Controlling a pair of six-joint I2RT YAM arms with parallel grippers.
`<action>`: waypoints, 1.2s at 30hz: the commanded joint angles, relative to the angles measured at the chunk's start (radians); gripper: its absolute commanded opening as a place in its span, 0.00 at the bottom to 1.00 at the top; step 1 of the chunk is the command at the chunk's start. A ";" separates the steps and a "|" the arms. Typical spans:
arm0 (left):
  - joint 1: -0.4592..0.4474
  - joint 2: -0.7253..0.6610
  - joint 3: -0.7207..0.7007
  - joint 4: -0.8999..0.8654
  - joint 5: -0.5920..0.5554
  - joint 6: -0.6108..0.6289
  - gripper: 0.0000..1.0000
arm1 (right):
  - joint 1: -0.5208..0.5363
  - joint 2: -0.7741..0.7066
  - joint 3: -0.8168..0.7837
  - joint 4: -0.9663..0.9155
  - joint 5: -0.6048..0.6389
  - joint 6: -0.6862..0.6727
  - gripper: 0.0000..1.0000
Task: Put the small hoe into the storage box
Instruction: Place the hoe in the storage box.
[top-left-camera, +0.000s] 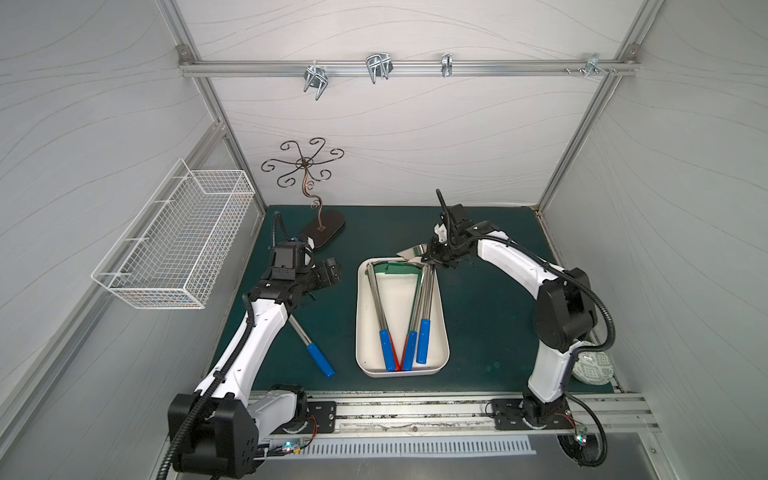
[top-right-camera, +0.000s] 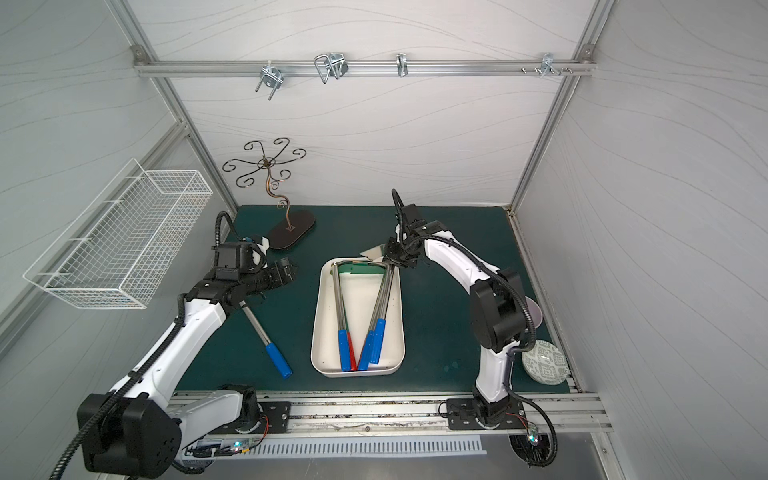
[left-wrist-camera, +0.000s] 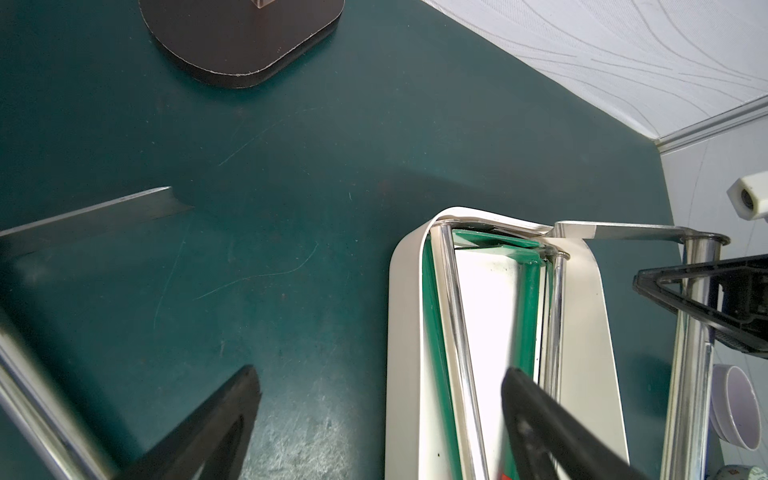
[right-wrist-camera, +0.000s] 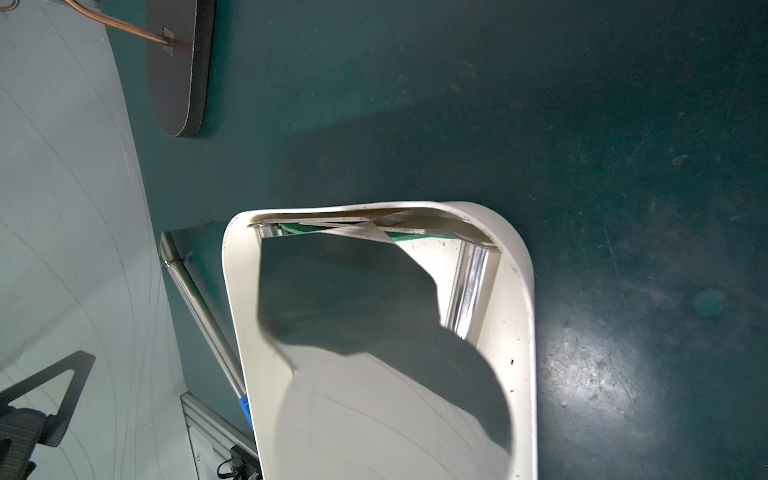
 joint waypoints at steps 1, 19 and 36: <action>0.007 -0.015 0.005 0.033 0.006 0.002 0.92 | 0.008 0.011 0.036 0.033 -0.010 0.002 0.00; 0.008 -0.019 0.005 0.034 0.015 0.002 0.92 | 0.050 0.102 0.003 0.133 -0.119 0.041 0.00; 0.008 -0.018 0.003 0.036 0.024 0.000 0.92 | 0.023 0.139 -0.016 0.074 -0.122 0.021 0.17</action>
